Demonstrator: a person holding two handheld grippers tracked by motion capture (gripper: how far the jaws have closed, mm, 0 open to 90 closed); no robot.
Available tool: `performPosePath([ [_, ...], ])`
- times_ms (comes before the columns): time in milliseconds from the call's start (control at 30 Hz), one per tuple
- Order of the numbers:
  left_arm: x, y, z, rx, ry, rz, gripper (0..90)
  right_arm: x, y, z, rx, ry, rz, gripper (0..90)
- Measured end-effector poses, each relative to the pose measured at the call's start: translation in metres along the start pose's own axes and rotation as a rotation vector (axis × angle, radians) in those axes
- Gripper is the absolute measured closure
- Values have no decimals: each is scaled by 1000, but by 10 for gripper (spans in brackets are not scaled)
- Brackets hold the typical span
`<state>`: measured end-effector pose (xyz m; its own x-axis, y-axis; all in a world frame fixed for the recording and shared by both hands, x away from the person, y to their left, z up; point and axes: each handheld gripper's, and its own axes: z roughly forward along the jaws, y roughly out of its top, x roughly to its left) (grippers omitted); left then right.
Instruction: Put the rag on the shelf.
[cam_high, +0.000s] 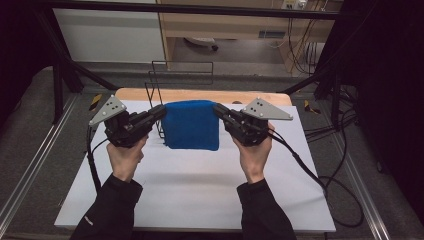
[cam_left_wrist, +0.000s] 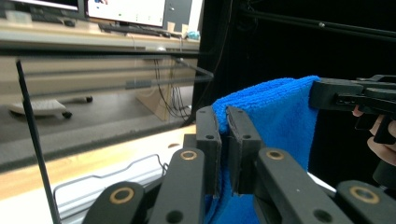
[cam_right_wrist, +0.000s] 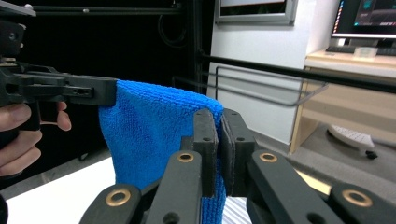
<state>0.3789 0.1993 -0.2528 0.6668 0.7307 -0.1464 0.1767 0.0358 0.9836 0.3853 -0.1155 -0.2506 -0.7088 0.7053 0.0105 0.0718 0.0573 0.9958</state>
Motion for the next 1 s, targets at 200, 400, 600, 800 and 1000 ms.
performPosePath([
  [200,2,15,1,-32,7,7,836,0,16,4,-29,-19,-29,863],
  [400,5,27,4,-57,12,4,836,-2,28,9,-57,-33,-32,863],
  [600,9,35,8,-71,16,-3,836,-5,36,15,-70,-45,-31,863],
  [800,15,43,12,-93,19,-19,836,-8,46,21,-84,-49,-34,865],
  [1000,22,54,14,-110,24,-24,836,-11,59,30,-88,-51,-39,864],
])
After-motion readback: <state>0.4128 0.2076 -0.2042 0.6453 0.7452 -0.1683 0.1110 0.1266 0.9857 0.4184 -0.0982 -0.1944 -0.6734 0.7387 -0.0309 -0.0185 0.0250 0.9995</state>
